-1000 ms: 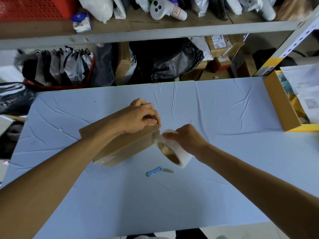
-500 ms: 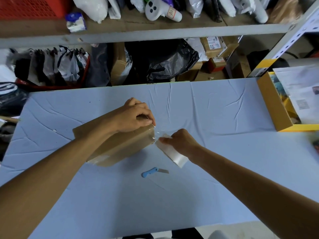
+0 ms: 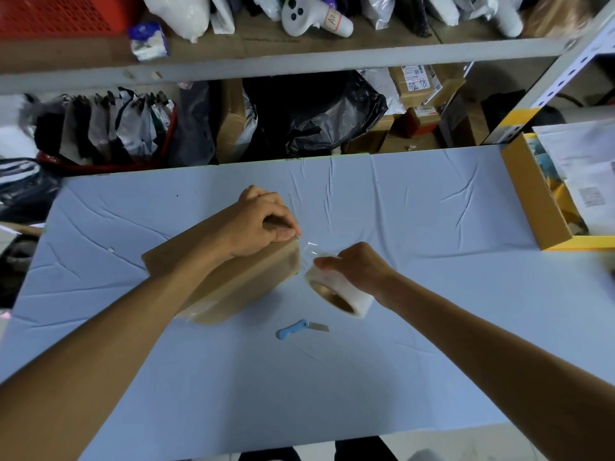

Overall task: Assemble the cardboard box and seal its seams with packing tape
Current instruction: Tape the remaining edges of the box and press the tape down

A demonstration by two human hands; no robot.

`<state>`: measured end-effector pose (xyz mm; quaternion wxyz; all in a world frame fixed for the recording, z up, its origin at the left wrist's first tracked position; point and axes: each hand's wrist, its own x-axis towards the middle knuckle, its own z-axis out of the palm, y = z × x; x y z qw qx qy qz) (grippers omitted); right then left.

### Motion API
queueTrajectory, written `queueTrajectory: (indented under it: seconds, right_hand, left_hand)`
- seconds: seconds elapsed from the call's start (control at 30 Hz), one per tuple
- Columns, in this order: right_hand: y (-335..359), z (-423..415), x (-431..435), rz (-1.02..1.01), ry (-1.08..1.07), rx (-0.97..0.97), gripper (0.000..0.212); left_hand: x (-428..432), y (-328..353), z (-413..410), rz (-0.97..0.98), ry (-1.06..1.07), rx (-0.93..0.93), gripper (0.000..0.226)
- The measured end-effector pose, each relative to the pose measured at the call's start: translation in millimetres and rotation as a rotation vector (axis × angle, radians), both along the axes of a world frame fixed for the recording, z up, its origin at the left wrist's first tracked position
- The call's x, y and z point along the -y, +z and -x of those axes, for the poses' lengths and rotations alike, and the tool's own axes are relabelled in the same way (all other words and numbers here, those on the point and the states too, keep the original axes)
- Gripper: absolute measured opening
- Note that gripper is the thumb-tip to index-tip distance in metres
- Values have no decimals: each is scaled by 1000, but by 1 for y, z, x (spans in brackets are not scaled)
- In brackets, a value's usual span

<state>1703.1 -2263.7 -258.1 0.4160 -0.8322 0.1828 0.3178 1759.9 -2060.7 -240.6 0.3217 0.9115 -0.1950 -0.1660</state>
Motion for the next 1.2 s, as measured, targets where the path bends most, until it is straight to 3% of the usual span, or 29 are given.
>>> queueTrajectory:
  seconds: [0.27,0.93,1.1,1.2]
  right_hand:
    - [-5,-2,7,192,91,49,60]
    - [2,1,0,57,-53,-6,52]
    - [2,4,-1,50,-59,-10,52]
    - [4,4,-2,47,-60,-3,52]
  left_hand:
    - [-1,-2,-1,12,-3,1,8]
    - [4,7,-4,-129,-100,32,15]
    - [8,14,5,-40,-1,50,16]
    - [17,28,24,183,259,291,15]
